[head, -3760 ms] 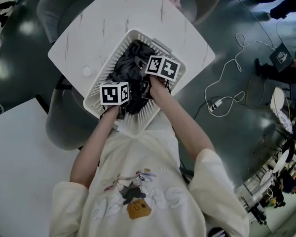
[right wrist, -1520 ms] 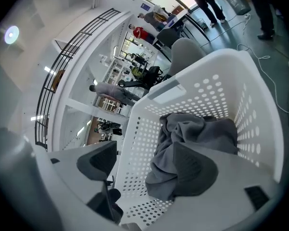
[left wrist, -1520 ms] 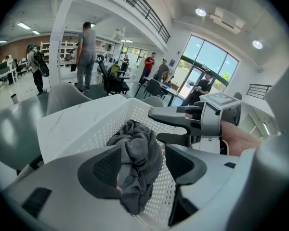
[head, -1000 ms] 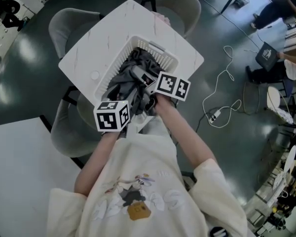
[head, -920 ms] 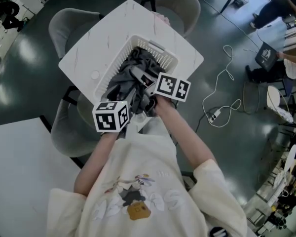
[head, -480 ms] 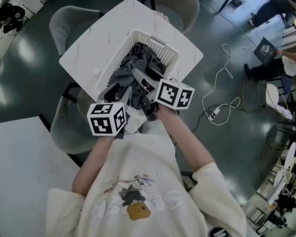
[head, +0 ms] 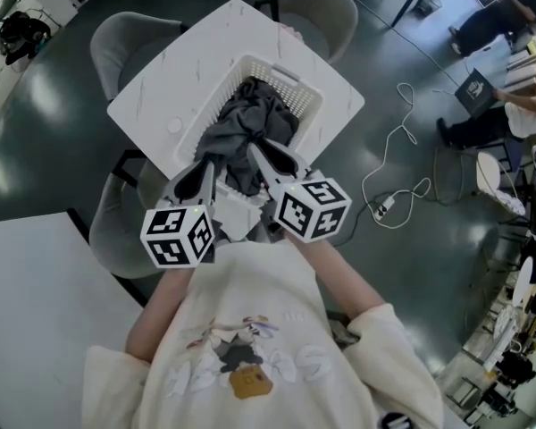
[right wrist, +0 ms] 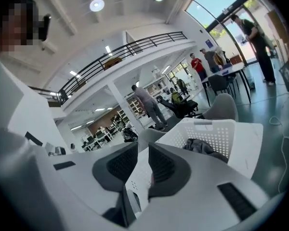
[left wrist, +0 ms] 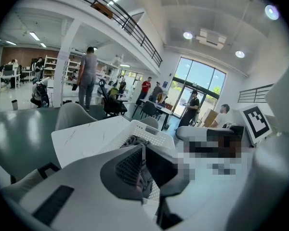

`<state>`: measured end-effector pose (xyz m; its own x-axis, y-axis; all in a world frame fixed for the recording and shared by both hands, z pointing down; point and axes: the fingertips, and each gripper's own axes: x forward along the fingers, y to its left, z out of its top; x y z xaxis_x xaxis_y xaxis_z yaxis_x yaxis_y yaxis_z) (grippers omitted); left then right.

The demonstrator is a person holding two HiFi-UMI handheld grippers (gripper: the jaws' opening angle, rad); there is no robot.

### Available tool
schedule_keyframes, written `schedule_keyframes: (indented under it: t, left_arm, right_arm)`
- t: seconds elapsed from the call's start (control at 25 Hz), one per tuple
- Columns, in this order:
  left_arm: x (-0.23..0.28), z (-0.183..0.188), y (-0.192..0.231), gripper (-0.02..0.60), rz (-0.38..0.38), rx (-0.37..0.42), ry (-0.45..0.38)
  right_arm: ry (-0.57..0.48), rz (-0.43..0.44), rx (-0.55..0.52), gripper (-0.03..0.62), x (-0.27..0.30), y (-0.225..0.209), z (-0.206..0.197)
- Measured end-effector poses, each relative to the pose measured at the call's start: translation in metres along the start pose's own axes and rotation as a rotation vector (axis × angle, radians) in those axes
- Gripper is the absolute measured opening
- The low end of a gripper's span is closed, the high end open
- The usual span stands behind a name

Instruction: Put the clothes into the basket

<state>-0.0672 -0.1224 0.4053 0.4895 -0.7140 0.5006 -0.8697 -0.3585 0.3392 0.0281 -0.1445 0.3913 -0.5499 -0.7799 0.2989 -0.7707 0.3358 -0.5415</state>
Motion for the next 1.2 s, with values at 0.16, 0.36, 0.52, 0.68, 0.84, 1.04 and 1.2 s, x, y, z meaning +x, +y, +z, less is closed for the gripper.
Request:
schedule_keyframes:
  t: [0.16, 0.36, 0.52, 0.68, 0.84, 1.04, 1.2]
  left_arm:
    - [-0.021, -0.003, 0.011, 0.011, 0.004, -0.033, -0.029]
    - [-0.051, 0.004, 0.011, 0.011, 0.003, -0.085, -0.109]
    - [-0.071, 0.011, -0.001, 0.011, 0.007, -0.058, -0.178]
    - [-0.088, 0.019, -0.021, 0.011, 0.001, 0.007, -0.262]
    - [-0.097, 0.027, -0.033, 0.011, -0.012, 0.044, -0.31]
    - [-0.097, 0.026, -0.044, 0.011, -0.04, 0.053, -0.318]
    - [-0.095, 0.024, -0.051, 0.01, -0.056, 0.063, -0.306]
  right_arm:
    - [-0.023, 0.031, -0.114, 0.071, -0.016, 0.028, 0.005]
    - [-0.059, 0.089, -0.243, 0.071, -0.035, 0.07, 0.008]
    - [-0.084, 0.125, -0.308, 0.069, -0.043, 0.091, 0.011]
    - [-0.104, 0.114, -0.332, 0.066, -0.054, 0.095, 0.015]
    - [-0.163, 0.06, -0.313, 0.063, -0.064, 0.1, 0.022]
    - [-0.17, 0.012, -0.334, 0.045, -0.077, 0.107, 0.012]
    - [-0.178, -0.001, -0.34, 0.039, -0.078, 0.105, 0.021]
